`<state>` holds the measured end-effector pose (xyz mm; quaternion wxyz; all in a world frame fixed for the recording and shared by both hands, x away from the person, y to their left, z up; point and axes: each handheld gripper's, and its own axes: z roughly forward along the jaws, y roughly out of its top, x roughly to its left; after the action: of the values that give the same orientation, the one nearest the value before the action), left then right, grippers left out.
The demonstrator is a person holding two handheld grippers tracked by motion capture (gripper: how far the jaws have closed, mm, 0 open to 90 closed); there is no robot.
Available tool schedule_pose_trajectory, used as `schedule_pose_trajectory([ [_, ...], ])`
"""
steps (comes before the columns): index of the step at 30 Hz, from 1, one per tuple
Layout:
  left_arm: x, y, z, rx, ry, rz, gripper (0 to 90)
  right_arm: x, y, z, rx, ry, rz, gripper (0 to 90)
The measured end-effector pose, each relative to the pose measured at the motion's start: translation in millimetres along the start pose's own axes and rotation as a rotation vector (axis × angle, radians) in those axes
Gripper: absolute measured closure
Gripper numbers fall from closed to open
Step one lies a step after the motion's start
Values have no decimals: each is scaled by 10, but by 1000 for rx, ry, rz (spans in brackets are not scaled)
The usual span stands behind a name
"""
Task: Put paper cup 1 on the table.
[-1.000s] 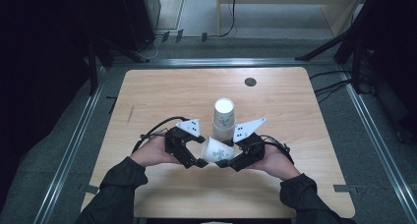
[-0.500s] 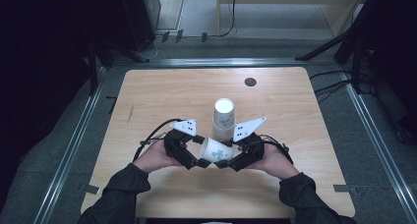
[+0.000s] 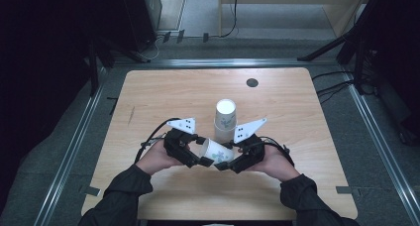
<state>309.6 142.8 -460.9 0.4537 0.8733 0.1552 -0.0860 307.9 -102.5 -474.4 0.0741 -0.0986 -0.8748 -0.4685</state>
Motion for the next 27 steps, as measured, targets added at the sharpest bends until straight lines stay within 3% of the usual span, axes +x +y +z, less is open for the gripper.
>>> schedule_pose_trajectory([
  [9, 3, 13, -21, 32, 2, -1, 240, 0, 8, 20, 22, 5, 26, 281],
  [15, 28, 31, -109, 47, 26, 1, 240, -2, -13, 16, 47, -28, 29, 220],
  [19, 53, 19, -171, 73, 60, 2, 239, 5, -54, 26, 68, -87, 14, 210],
  [22, 79, 23, -240, 86, 87, 5, 239, 3, -84, 20, 86, -100, 24, 206],
  [27, 114, 37, -327, 106, 124, 6, 239, -10, -137, -1, 77, -171, 26, 199],
])
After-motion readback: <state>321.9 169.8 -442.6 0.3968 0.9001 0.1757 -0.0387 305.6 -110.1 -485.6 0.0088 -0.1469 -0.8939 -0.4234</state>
